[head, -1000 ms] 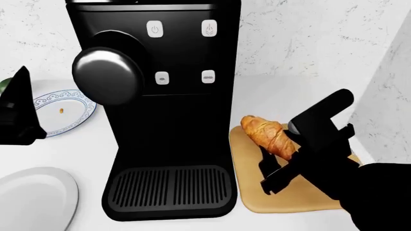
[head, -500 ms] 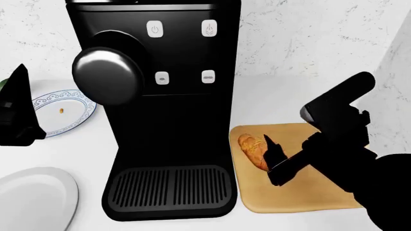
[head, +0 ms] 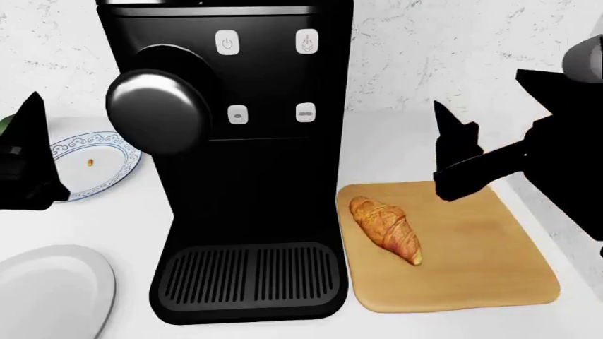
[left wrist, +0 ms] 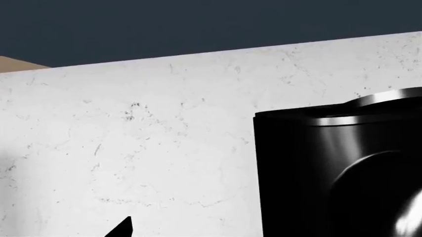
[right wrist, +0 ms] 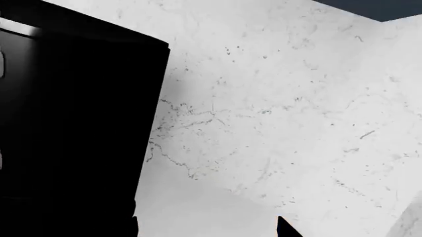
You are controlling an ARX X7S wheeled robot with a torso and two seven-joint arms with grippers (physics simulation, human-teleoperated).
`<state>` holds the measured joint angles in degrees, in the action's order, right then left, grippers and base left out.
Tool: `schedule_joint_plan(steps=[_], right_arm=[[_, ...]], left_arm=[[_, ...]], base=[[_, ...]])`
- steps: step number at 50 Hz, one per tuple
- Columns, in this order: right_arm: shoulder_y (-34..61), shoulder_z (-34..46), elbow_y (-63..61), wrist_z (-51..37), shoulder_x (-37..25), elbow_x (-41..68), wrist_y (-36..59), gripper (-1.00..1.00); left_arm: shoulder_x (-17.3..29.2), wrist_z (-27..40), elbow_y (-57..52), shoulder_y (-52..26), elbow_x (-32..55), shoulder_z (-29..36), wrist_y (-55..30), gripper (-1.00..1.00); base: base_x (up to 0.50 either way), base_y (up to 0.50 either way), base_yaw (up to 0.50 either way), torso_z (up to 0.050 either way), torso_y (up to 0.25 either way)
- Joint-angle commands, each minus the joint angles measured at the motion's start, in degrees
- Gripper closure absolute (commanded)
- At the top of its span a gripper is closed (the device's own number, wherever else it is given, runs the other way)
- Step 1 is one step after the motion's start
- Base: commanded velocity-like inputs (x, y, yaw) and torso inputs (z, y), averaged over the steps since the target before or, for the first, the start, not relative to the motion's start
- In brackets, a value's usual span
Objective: From the different types of pastries on the counter, select a croissant and place it on the cutting board. Then retrieve a jar of jam from the cabinet and place it alongside the croissant on the cutting board.
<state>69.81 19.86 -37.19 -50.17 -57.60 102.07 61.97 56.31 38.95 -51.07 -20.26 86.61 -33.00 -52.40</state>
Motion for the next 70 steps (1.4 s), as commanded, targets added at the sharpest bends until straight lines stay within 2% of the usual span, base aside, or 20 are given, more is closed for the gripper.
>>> schedule_joint_plan(steps=[1, 9, 14, 40, 60, 70], right_arm=[[2.6, -1.6, -0.7, -3.2, -0.4, 2.5, -1.5, -1.00], [21.6, 1.3, 6.4, -1.8, 6.8, 1.1, 3.2, -1.00], [28.3, 2.8, 11.0, -1.1, 9.6, 0.4, 4.9, -1.00], [41.8, 3.3, 19.0, 3.9, 15.4, -3.9, 5.2, -1.00], [51.0, 8.3, 35.3, 19.3, 23.5, -19.0, 2.5, -1.00], [57.1, 12.3, 48.0, 25.4, 27.6, -23.5, 3.9, -1.00]], left_arm=[[-0.4, -1.0, 0.3, 0.1, -1.3, 0.4, 0.1, -1.00], [-0.5, 1.5, -0.5, -2.8, -1.1, 4.3, 0.6, -1.00], [-0.2, 1.7, -0.5, -2.9, -0.8, 4.2, 0.7, -1.00], [0.4, 2.0, 0.2, -3.4, -1.3, 5.5, 0.7, -1.00], [0.6, 1.8, 0.2, -3.4, -1.3, 5.8, 0.9, -1.00], [0.9, 2.0, 0.3, -3.6, -0.9, 5.8, 1.1, -1.00]], base=[[0.00, 0.00, 0.00, 0.000, 0.000], [0.00, 0.00, 0.00, 0.000, 0.000], [0.00, 0.00, 0.00, 0.000, 0.000], [0.00, 0.00, 0.00, 0.000, 0.000], [0.00, 0.00, 0.00, 0.000, 0.000], [0.00, 0.00, 0.00, 0.000, 0.000]])
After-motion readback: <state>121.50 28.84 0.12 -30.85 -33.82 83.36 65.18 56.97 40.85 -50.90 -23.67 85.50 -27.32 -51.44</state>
